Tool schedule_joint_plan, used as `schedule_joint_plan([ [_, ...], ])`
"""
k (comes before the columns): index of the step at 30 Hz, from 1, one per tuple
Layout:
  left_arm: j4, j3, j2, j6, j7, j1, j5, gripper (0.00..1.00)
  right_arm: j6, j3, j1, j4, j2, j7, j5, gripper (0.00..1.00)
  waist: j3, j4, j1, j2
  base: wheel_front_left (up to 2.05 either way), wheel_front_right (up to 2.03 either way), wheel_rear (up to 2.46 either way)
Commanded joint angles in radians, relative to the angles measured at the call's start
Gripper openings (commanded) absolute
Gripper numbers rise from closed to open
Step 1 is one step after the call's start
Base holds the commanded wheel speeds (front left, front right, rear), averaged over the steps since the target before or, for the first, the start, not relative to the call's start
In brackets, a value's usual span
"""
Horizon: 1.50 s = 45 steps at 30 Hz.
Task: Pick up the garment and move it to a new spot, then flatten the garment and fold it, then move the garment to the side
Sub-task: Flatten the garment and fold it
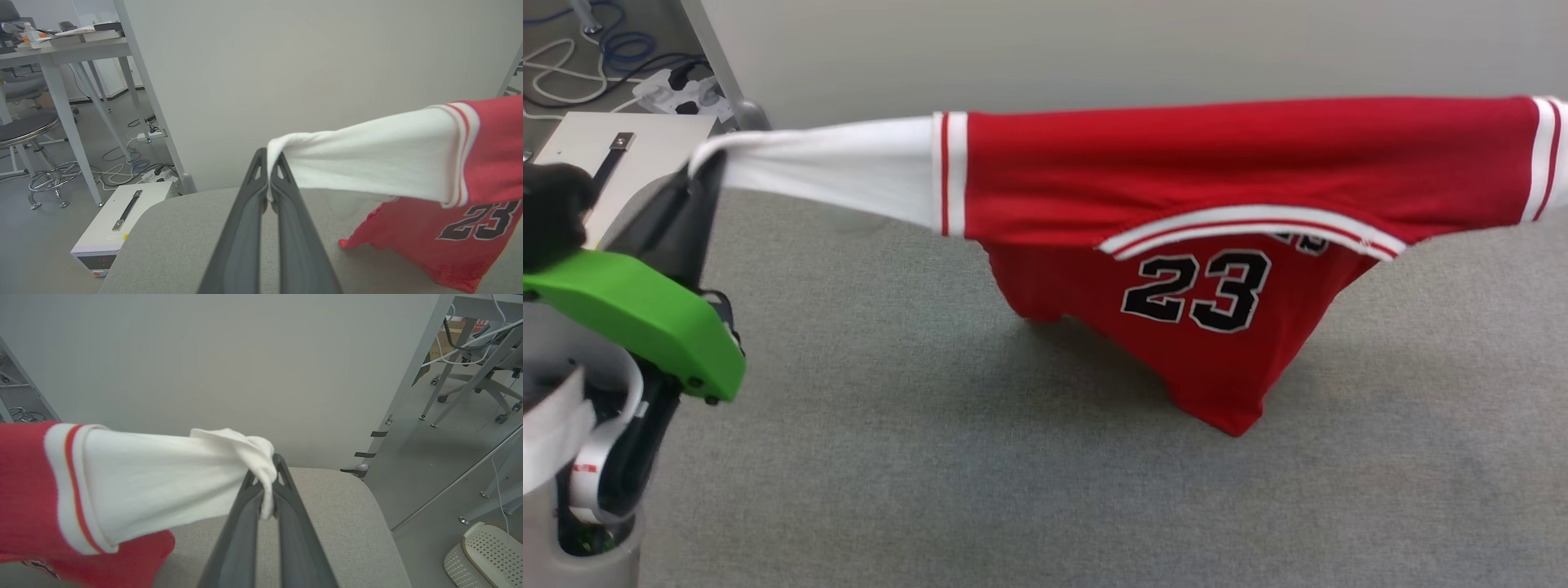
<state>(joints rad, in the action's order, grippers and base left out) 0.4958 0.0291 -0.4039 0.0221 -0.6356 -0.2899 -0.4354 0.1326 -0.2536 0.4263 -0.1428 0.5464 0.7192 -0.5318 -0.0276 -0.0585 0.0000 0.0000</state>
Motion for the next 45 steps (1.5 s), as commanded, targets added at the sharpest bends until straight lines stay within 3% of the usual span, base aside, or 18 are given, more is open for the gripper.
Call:
schedule_joint_plan([
  [1, 0.001, 0.024, -0.011, 0.015, 0.013, -0.028, 0.002, 0.0, -0.002, 0.0, 0.028, 0.012, 0.012, -0.015, -0.003, 0.0, -0.005, 0.002, 0.0, 0.0, 0.0, 0.0, 0.0],
  [6, -0.021, 0.05, -0.028, 0.014, 0.042, -0.147, -0.003, 0.0, -0.002, 0.046, 0.154, 0.059, 0.032, -0.077, -0.021, 0.0, -0.054, 0.006, 0.0, 0.0, 0.0, 0.0, 0.0],
  [18, -0.268, 0.004, -0.098, -0.074, 0.123, -0.533, 0.017, 0.0, -0.002, 0.169, 0.527, 0.235, 0.034, -0.228, 0.016, 0.0, -0.253, 0.03, 0.0, 0.0, 0.0, 0.0, 0.0],
  [34, -0.781, -0.076, -0.083, -0.117, 0.377, -1.208, 0.085, 0.0, -0.002, 0.305, 1.107, 0.605, -0.011, -0.455, 0.148, 0.0, -0.564, 0.043, 0.0, 0.0, 0.0, 0.0, 0.0],
  [40, -0.976, -0.101, -0.049, -0.126, 0.518, -1.352, 0.097, 0.0, -0.002, 0.325, 1.254, 0.775, -0.057, -0.564, 0.211, 0.0, -0.629, 0.042, 0.0, 0.0, 0.0, 0.0, 0.0],
  [45, -1.087, -0.116, -0.019, -0.133, 0.63, -1.377, 0.093, 0.0, -0.002, 0.331, 1.289, 0.88, -0.097, -0.652, 0.239, 0.0, -0.648, 0.043, 0.0, 0.0, 0.0, 0.0, 0.0],
])
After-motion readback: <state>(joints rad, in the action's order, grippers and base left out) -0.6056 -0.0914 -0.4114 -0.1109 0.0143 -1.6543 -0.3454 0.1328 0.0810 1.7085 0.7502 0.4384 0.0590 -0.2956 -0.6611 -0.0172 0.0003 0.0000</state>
